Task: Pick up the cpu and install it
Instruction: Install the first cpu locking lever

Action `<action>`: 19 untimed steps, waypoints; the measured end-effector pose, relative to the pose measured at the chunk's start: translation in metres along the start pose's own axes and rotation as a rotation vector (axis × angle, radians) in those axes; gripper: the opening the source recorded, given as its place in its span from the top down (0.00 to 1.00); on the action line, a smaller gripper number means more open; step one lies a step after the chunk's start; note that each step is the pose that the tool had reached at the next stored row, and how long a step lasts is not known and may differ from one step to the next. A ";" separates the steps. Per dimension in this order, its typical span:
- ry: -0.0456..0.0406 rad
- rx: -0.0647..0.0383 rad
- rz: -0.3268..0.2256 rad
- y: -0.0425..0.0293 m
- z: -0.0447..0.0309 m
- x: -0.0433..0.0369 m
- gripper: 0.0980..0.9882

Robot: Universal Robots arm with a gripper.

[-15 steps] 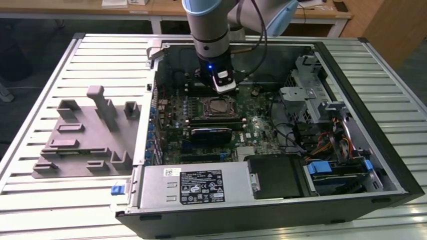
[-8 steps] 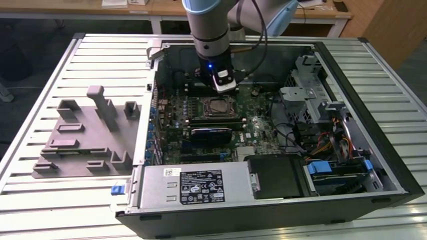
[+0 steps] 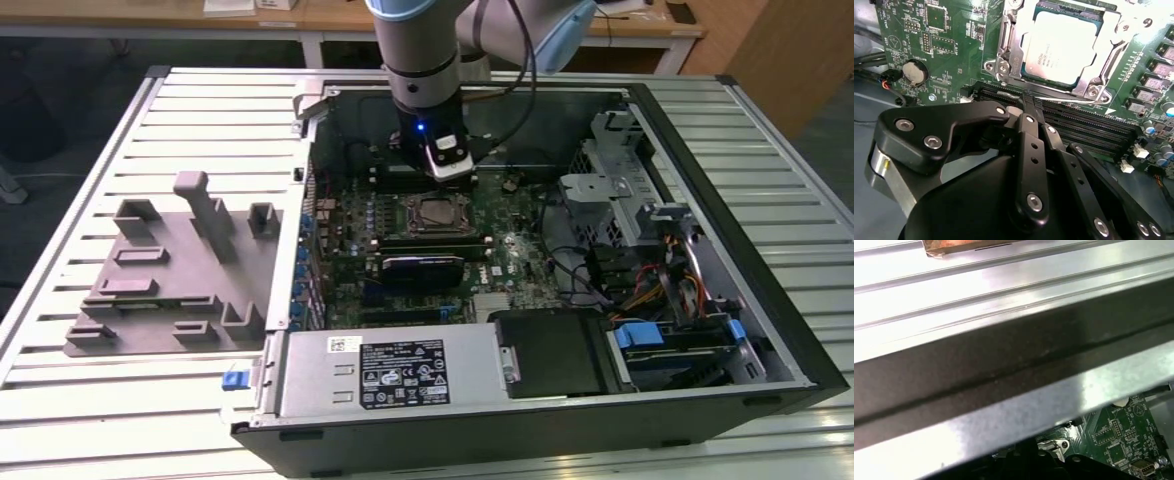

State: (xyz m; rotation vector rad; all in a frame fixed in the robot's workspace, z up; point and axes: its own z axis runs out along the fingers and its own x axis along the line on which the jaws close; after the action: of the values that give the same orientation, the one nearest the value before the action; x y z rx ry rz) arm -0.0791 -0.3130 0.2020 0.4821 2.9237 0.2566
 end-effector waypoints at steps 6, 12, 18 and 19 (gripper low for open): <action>-0.0017 0.001 0.011 -0.0001 0.0002 0.0001 0.99; -0.0033 -0.002 0.027 -0.0002 0.0009 0.0004 0.99; -0.0050 -0.002 0.040 -0.0013 0.0031 0.0007 0.99; -0.0051 -0.002 0.040 -0.0016 0.0034 0.0006 0.99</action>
State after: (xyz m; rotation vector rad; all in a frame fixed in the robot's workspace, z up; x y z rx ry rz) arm -0.0795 -0.3138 0.1983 0.5409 2.9109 0.2636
